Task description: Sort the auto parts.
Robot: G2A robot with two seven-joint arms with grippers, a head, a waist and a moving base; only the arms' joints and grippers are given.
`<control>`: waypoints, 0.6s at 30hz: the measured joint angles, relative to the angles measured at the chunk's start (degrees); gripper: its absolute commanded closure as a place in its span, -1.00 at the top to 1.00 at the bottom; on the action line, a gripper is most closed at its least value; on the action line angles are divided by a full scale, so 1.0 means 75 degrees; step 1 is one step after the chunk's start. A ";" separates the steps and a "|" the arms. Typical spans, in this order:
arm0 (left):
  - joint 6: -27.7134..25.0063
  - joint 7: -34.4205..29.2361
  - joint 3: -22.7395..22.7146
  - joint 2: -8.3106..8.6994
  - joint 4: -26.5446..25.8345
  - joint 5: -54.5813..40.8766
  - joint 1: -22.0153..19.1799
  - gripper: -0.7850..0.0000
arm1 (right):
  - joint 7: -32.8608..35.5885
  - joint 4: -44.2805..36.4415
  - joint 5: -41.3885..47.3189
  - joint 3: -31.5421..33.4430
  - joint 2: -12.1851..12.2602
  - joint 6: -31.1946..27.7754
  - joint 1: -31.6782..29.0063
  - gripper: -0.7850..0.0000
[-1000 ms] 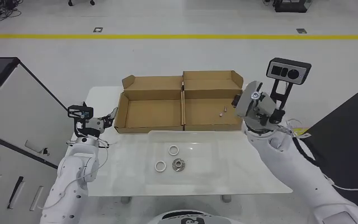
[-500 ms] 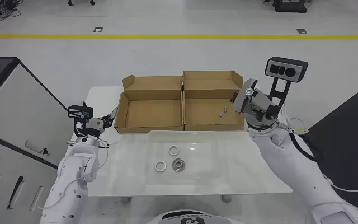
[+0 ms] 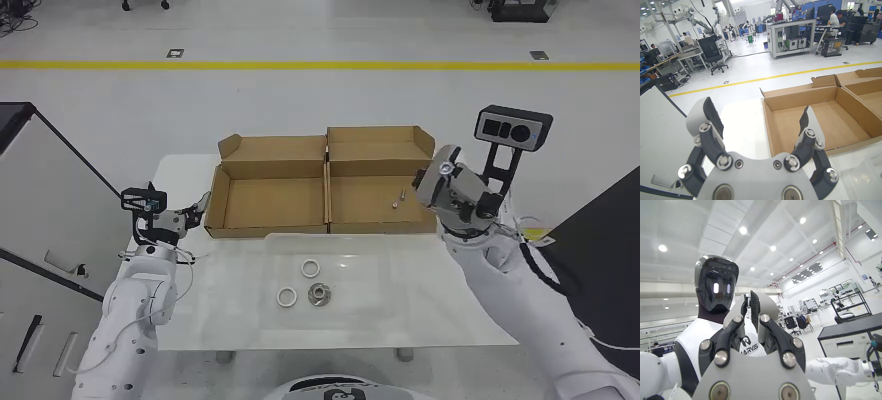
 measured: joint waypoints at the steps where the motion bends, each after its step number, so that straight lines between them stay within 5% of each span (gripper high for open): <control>1: 0.0000 0.0000 0.0000 0.0000 0.0000 0.0000 0.0000 1.00 | 0.0057 0.0011 0.0141 -0.0011 -0.0020 -0.0063 -0.0010 -1.00; 18: 0.0000 0.0000 0.0000 0.0000 0.0000 0.0000 0.0000 1.00 | 0.0310 0.0032 0.0667 -0.0065 -0.0092 -0.0219 -0.0007 -1.00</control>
